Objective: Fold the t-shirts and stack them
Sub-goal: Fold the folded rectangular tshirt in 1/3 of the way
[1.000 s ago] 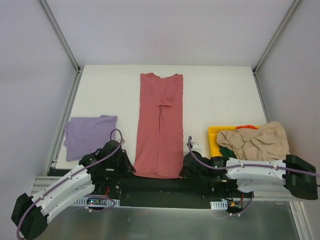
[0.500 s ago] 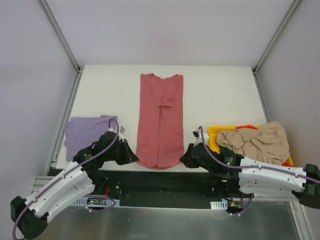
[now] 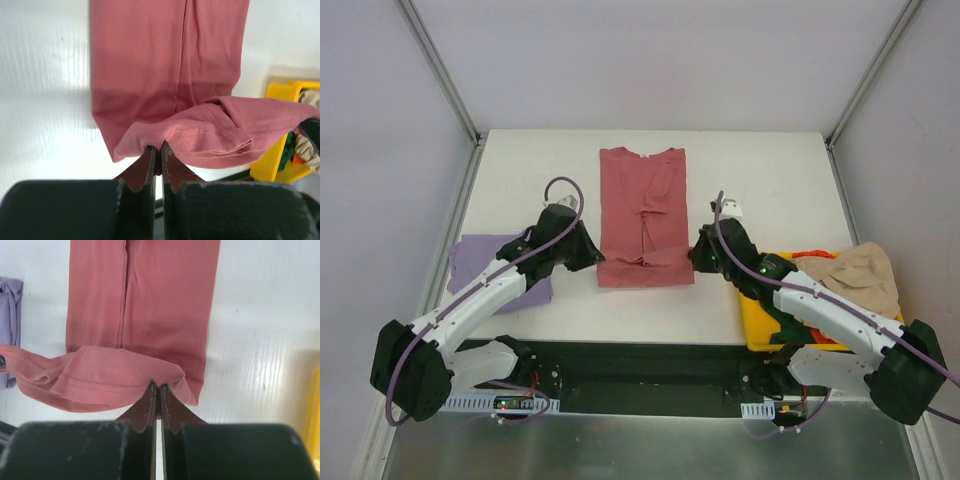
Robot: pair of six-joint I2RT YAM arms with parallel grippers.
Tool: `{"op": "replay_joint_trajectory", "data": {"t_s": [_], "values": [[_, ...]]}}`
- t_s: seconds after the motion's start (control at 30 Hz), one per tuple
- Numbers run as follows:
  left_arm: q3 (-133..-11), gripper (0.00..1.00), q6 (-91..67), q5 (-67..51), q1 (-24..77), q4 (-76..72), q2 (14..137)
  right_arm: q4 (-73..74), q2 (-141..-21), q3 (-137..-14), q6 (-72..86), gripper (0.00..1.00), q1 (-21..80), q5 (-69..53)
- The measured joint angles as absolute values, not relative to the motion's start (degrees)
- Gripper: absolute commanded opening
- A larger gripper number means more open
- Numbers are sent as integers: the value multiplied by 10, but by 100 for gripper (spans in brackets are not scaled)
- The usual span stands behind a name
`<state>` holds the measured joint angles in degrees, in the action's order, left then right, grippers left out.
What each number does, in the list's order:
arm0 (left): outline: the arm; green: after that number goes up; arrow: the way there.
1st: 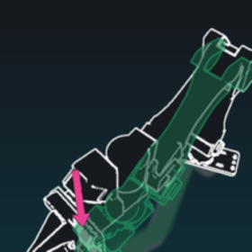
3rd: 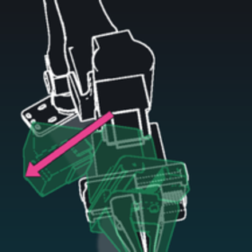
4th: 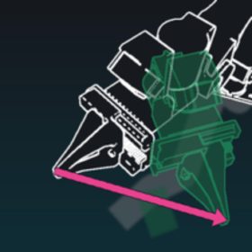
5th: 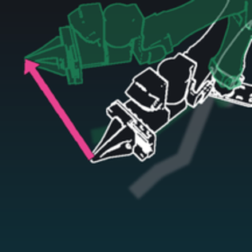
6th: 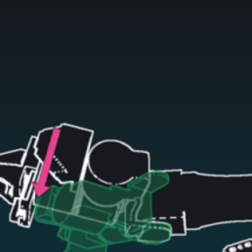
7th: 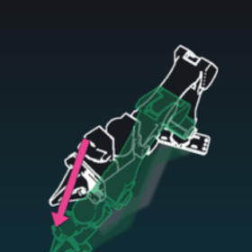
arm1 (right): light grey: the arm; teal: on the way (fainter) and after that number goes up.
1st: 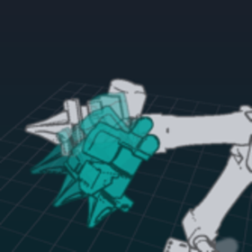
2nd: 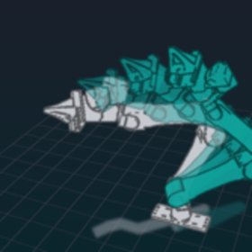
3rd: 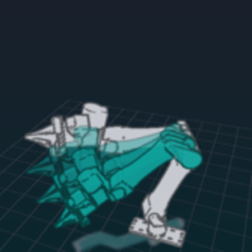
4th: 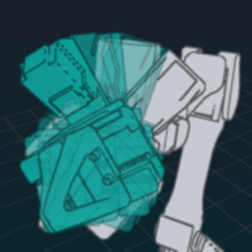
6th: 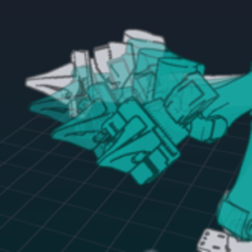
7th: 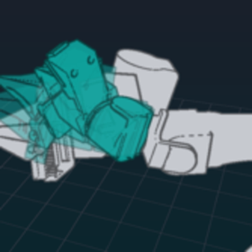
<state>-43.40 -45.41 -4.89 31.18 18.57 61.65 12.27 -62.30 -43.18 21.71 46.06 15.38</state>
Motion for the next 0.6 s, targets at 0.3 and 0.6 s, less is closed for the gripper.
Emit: {"op": "replay_joint_trajectory", "data": {"t_s": [0.3,0.6], "values": [[-542,0,-418,-60,239,138,752,59,-743,-507,158,0,337,35],[-654,0,-360,-92,198,124,889,11,-866,-577,135,1,270,-68]]}}
